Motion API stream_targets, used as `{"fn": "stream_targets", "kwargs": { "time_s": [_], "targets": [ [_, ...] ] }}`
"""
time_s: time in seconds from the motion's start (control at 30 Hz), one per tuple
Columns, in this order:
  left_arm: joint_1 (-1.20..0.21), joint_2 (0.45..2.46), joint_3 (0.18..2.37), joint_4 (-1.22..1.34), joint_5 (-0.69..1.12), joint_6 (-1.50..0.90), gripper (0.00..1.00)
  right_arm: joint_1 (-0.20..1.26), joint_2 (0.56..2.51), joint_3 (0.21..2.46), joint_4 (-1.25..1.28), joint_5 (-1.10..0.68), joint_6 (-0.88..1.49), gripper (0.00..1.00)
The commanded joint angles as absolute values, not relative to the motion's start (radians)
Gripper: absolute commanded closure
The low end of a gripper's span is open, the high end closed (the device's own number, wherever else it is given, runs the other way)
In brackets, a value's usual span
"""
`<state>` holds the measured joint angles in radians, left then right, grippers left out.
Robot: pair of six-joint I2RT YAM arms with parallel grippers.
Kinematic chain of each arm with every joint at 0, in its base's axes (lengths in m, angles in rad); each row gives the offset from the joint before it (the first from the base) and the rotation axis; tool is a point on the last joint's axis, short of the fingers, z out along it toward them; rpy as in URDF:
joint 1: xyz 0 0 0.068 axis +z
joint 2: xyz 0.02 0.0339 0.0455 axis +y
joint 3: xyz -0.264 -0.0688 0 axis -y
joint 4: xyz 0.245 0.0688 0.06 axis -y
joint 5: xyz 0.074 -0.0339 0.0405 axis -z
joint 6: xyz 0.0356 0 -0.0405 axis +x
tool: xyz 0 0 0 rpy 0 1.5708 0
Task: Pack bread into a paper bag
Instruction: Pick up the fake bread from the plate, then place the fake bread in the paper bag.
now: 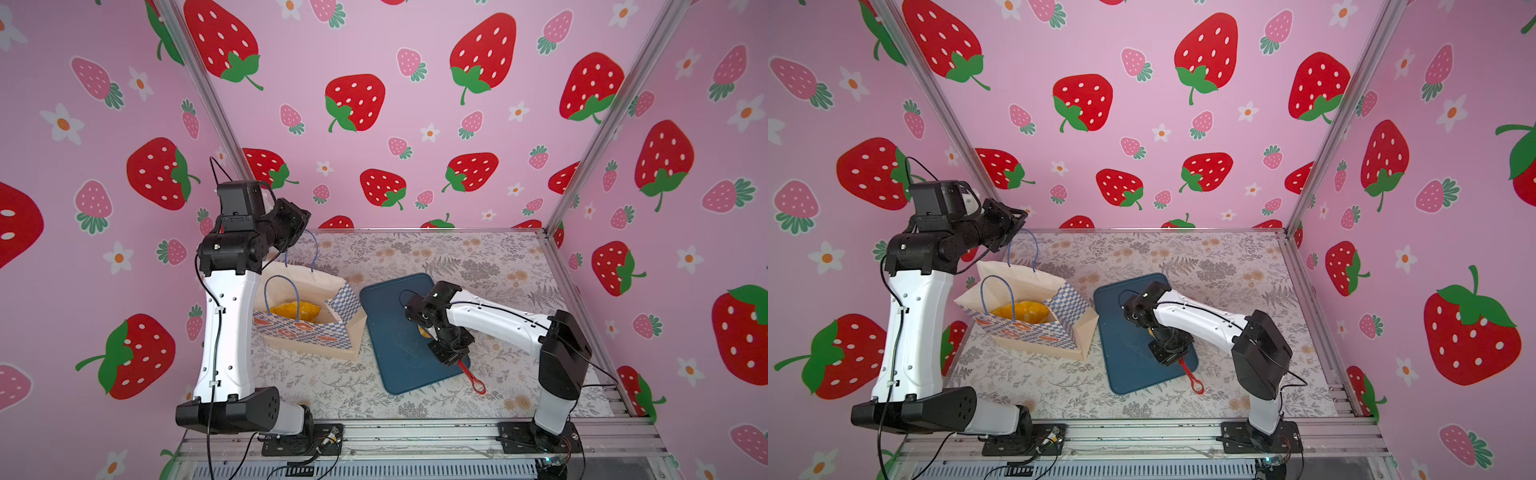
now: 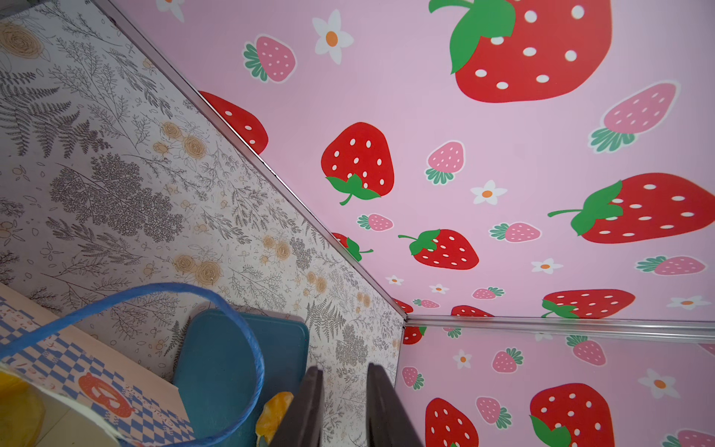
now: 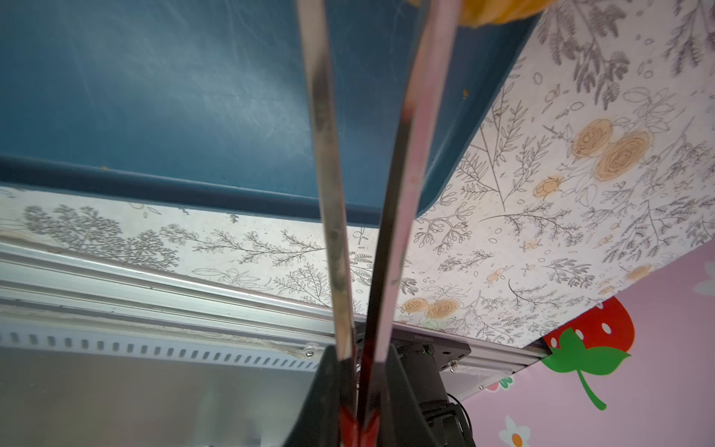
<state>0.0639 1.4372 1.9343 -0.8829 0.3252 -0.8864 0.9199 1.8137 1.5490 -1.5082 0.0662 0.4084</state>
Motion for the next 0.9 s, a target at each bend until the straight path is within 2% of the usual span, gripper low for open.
{"fn": "stream_targets", "kwargs": {
  "time_s": [0.0,0.43,0.67,0.87],
  "targets": [
    [0.067,1.403,1.983,-0.893,0.332,-0.867,0.75,0.905,1.751,1.653,-1.486,0.048,0.446,1.00],
    [0.070,1.326,1.975,-0.895,0.257,-0.861,0.70,0.934,1.806,2.248,-1.367,-0.189,0.437,1.00],
    [0.084,1.263,1.986,-0.890,0.154,-0.838,0.68,0.989,1.866,2.401,-1.356,-0.277,0.405,1.00],
    [0.087,1.173,1.989,-0.878,-0.037,-0.798,0.67,1.039,1.916,2.494,-1.355,-0.344,0.373,1.00]
  ]
}}
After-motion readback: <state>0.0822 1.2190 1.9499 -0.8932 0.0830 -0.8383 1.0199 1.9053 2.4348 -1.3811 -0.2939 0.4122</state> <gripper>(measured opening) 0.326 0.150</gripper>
